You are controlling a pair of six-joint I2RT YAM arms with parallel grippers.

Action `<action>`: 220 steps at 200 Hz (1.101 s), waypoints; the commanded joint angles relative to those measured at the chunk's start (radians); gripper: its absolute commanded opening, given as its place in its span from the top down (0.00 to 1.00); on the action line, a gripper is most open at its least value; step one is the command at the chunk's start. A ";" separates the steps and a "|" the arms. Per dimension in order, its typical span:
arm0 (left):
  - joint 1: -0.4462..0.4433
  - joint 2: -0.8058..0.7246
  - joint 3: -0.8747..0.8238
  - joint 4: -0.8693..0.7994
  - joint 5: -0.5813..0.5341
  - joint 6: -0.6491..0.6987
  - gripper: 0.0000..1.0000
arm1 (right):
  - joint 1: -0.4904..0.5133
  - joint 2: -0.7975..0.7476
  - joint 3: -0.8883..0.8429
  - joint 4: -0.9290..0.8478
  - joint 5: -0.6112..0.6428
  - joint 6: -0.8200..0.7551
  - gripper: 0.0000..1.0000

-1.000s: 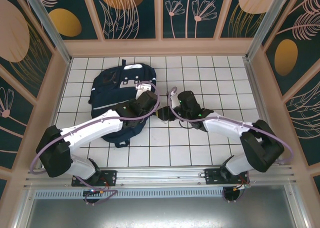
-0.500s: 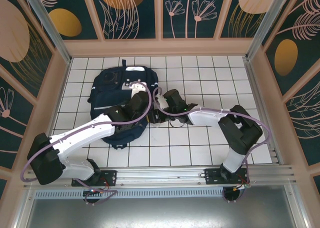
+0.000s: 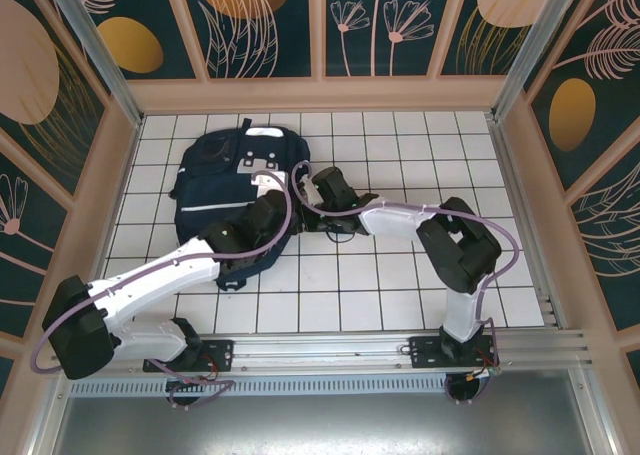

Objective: Pack the student bag

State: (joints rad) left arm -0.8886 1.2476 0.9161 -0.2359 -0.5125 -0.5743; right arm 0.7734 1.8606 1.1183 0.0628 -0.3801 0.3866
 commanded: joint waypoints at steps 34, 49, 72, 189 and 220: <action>0.003 -0.016 -0.019 -0.004 -0.025 -0.014 0.96 | -0.028 -0.221 -0.221 0.126 0.122 0.070 0.22; 0.004 -0.014 -0.021 -0.006 -0.033 -0.009 0.95 | -0.028 -0.267 -0.285 0.175 0.105 0.104 0.24; 0.004 -0.010 -0.025 -0.009 -0.037 -0.007 0.94 | -0.025 -0.292 -0.353 0.262 0.035 0.158 0.45; 0.004 -0.017 -0.053 -0.004 0.006 -0.030 0.89 | 0.004 0.015 -0.106 0.304 -0.010 0.213 0.93; 0.004 -0.017 -0.073 -0.003 0.018 -0.048 0.86 | 0.009 0.099 -0.010 0.285 -0.032 0.225 0.93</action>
State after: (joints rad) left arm -0.8886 1.2388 0.8631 -0.2382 -0.5049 -0.5941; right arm 0.7723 1.9076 1.0382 0.3267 -0.3794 0.5911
